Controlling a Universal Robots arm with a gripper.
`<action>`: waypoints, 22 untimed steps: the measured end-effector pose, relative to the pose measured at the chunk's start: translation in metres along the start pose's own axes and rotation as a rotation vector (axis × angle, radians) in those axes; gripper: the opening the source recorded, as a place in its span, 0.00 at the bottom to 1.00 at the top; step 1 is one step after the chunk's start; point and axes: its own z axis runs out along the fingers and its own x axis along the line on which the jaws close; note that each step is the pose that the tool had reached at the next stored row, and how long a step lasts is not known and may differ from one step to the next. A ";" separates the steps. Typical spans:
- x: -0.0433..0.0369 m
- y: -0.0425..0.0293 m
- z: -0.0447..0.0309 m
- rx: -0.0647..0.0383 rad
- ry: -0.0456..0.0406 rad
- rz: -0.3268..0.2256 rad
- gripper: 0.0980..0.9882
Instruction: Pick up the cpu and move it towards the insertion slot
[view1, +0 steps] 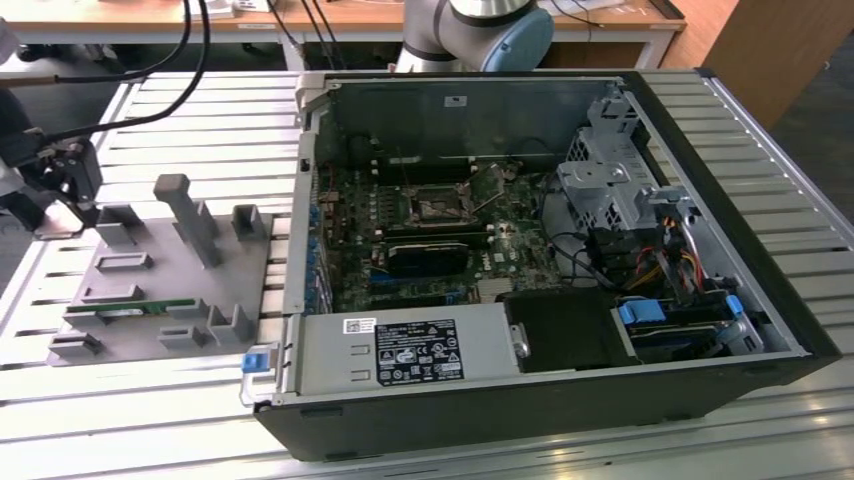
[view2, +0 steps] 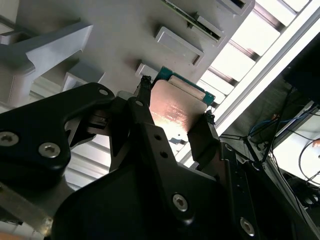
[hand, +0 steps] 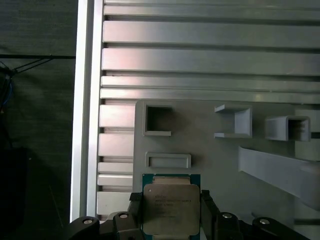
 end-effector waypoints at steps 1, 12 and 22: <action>0.0000 0.0001 -0.0008 0.000 0.0001 0.000 0.50; 0.0000 0.0007 -0.0152 0.000 -0.0001 0.000 0.50; 0.0000 0.0011 -0.0241 0.000 -0.0002 0.000 0.50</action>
